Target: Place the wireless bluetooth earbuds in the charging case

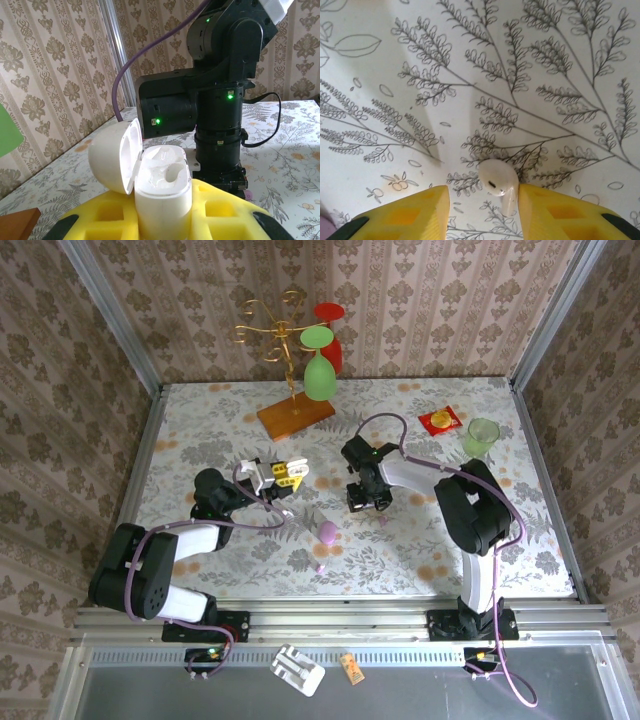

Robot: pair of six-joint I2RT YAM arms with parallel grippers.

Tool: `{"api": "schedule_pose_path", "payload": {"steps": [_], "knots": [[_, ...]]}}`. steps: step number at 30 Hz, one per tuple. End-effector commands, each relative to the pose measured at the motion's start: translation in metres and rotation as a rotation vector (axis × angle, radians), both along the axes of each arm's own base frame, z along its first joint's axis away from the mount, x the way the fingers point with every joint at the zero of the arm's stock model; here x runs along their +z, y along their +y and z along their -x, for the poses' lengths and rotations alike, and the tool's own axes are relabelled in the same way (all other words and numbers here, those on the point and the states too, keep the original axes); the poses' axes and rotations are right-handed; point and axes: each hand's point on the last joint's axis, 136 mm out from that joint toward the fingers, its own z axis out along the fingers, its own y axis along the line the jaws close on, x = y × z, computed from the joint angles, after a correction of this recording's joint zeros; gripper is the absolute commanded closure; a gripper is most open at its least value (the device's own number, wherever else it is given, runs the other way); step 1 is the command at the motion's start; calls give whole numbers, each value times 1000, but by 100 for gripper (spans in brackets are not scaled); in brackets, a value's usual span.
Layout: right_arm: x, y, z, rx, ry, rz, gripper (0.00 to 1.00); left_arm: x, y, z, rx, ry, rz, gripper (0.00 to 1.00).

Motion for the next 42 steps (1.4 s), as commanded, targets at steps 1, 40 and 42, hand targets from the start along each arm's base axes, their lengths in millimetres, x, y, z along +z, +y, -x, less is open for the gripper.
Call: {"api": "schedule_pose_path", "payload": {"steps": [1, 40, 42], "knots": [[13, -8, 5, 10, -20, 77, 58, 6, 4, 1, 12, -27, 16, 97], [-13, -12, -2, 15, 150, 276, 65, -2, 16, -3, 87, -54, -41, 98], [-14, -14, -1, 4, 178, 261, 65, -1, 15, -2, 84, -54, -39, 98]]}}
